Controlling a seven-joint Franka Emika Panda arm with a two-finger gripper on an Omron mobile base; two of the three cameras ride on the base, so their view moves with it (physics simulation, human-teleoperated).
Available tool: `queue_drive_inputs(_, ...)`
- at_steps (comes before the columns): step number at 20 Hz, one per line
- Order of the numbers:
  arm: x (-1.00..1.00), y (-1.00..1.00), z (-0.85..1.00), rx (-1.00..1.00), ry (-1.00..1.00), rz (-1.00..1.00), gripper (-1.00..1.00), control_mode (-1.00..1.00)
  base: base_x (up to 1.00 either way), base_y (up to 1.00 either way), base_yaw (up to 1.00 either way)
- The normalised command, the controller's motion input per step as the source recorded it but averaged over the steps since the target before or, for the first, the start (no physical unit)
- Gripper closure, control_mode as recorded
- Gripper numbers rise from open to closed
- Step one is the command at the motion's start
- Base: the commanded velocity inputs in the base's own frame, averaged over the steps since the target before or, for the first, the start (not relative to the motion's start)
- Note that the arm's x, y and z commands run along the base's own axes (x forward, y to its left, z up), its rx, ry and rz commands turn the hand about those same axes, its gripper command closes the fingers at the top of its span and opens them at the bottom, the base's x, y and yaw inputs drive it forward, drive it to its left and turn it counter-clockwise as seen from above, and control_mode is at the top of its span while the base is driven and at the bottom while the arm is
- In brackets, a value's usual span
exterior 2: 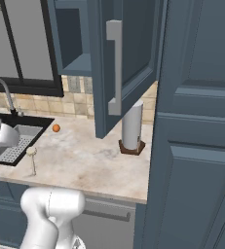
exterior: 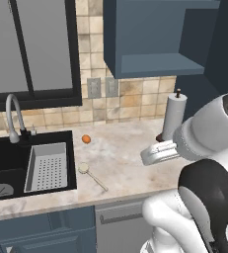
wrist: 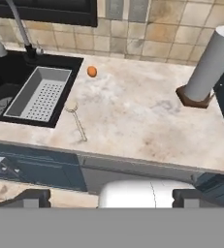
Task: Open the cabinet. Pick the dish brush and place it next to the sink. Then close the cabinet.
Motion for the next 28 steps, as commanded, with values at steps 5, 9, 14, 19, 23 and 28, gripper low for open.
queue_drive_inputs(5,-0.78,-0.33,0.5,0.06,-0.18,-0.13,-1.0,-1.0,0.0,0.0,0.0)
queue_drive_inputs(9,-0.69,-0.19,0.46,0.08,-0.28,-0.08,-1.0,-1.0,0.0,0.0,0.0)
queue_drive_inputs(14,-0.48,-0.02,0.56,0.01,-0.28,-0.01,-1.0,-1.0,0.0,0.0,0.0)
queue_drive_inputs(19,-0.07,0.0,0.56,0.0,-0.2,0.0,-1.0,-1.0,0.0,0.0,0.0)
queue_drive_inputs(23,0.0,-0.02,0.76,0.0,-0.19,0.0,-1.0,-1.0,0.0,0.0,0.0)
queue_drive_inputs(28,-0.03,-0.13,0.56,0.0,-0.2,0.0,-1.0,-1.0,0.0,0.0,0.0)
